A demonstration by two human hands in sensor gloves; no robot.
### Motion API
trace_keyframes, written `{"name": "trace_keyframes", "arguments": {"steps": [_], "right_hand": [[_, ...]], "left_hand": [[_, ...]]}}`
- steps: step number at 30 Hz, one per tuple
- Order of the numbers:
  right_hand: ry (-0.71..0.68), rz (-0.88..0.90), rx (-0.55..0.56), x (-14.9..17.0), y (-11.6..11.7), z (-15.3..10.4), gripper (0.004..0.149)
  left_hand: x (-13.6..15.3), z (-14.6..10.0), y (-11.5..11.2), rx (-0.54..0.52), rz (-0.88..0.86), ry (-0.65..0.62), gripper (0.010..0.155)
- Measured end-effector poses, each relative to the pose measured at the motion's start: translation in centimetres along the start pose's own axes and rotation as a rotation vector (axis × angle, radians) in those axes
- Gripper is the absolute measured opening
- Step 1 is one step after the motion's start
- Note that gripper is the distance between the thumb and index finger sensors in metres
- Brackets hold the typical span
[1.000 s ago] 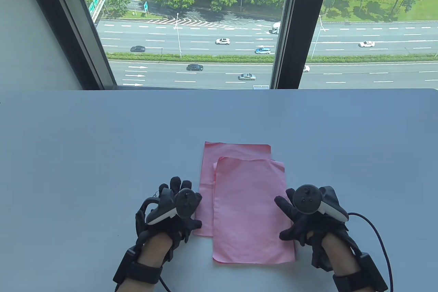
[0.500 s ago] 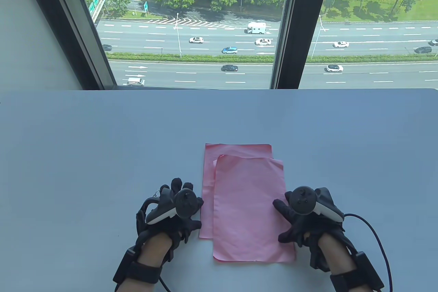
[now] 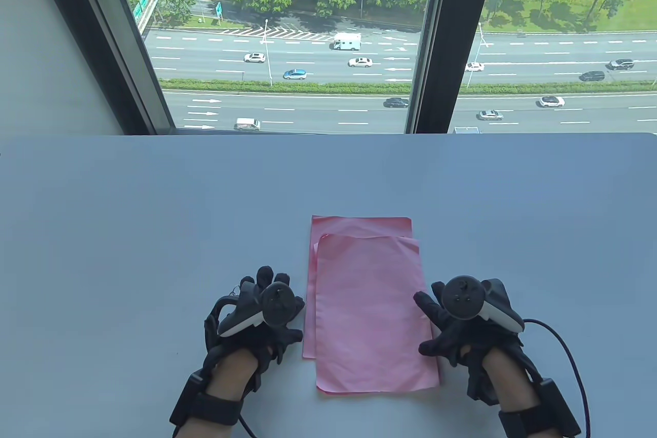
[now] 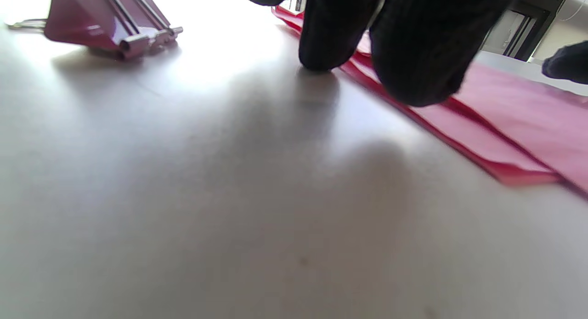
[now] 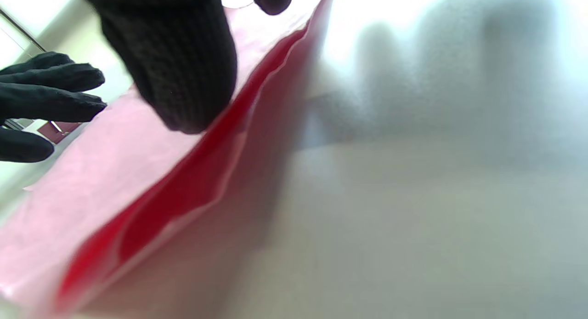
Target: Clip paper with binder clip (Left hand to clip)
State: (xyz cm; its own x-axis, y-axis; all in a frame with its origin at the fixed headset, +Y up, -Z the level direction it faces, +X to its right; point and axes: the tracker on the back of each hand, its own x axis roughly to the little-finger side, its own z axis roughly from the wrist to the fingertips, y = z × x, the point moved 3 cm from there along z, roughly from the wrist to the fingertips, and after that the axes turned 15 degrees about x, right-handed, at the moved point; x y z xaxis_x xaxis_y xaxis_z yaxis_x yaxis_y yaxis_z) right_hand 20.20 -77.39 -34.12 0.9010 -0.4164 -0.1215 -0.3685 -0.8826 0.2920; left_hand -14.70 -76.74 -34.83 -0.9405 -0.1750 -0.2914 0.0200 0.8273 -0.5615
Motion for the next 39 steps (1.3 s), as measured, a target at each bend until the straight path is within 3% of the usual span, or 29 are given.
{"name": "trace_keyframes", "arguments": {"steps": [17, 27, 39], "right_hand": [[-0.003, -0.018, -0.036, -1.0, 1.9, 0.8, 0.094], [0.042, 0.025, 0.211, 0.5, -2.1, -0.3, 0.077], [-0.033, 0.12, 0.199, -1.1, -1.6, -0.4, 0.067]], "left_hand": [[-0.9, 0.3, -0.3, 0.005, 0.003, -0.063, 0.063], [-0.7, -0.3, 0.2, -0.021, -0.029, -0.077, 0.054], [-1.2, -0.3, -0.2, 0.011, -0.078, -0.124, 0.053]]}}
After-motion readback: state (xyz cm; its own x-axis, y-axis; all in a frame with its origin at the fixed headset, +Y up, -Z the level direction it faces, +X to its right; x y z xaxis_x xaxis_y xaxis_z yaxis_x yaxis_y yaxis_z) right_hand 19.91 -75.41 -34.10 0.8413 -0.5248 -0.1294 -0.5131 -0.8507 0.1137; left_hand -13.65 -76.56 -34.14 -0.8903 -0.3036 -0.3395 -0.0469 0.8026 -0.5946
